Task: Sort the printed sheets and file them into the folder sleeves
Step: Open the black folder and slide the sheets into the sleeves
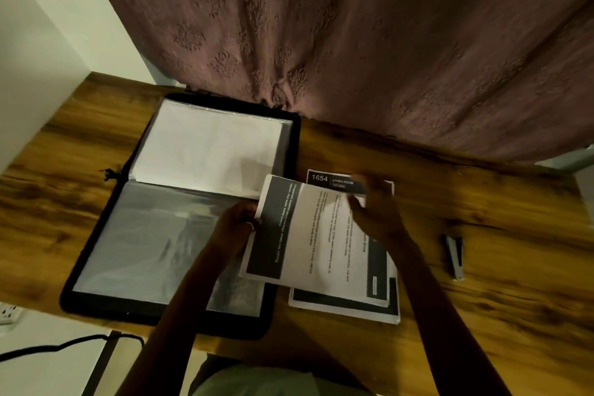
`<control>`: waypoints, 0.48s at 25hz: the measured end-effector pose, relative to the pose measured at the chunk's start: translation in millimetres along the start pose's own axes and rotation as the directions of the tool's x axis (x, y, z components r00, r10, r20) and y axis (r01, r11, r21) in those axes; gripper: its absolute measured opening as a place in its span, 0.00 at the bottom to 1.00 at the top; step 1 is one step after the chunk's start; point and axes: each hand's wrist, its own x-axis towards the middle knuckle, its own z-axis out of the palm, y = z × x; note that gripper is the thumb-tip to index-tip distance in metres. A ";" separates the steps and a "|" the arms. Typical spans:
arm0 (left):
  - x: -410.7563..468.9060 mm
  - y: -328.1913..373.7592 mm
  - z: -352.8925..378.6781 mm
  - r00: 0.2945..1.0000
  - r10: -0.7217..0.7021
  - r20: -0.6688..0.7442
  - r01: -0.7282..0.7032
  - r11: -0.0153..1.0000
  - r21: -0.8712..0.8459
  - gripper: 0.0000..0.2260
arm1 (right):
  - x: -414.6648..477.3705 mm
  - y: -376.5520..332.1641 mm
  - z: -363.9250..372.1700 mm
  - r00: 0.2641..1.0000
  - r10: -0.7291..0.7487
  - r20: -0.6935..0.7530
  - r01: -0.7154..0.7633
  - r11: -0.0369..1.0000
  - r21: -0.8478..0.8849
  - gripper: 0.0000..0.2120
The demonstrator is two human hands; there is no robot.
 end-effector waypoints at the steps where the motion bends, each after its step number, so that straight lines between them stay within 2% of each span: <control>1: -2.6 -0.6 1.2 1.000 -0.024 0.003 0.024 0.999 -0.025 0.09 | 10.2 -9.7 3.8 0.993 -0.061 0.096 0.061 0.998 0.009 0.23; 3: -5.7 -3.1 3.3 0.997 -0.077 0.012 0.078 0.995 -0.070 0.10 | 29.3 -26.7 11.6 0.957 -0.077 0.281 0.066 0.997 0.049 0.23; 5: -6.9 -7.5 5.1 0.995 -0.100 -0.001 0.099 0.992 -0.076 0.09 | 42.3 -37.1 20.5 0.908 -0.027 0.417 -0.014 0.995 0.096 0.20; 8: -10.1 -12.2 10.5 0.995 -0.091 -0.038 0.090 0.996 -0.028 0.08 | 48.6 -40.7 34.2 0.884 0.003 0.467 -0.044 0.996 0.078 0.15; 10: -15.6 -14.5 15.0 0.995 -0.017 -0.096 0.029 0.991 0.131 0.11 | 49.2 -42.0 37.7 0.900 -0.018 0.435 -0.002 0.999 0.046 0.12; 12: -25.6 -20.0 17.8 0.977 0.154 -0.150 -0.088 0.923 0.375 0.16 | 49.6 -42.0 39.3 0.914 -0.039 0.405 0.032 0.999 0.024 0.11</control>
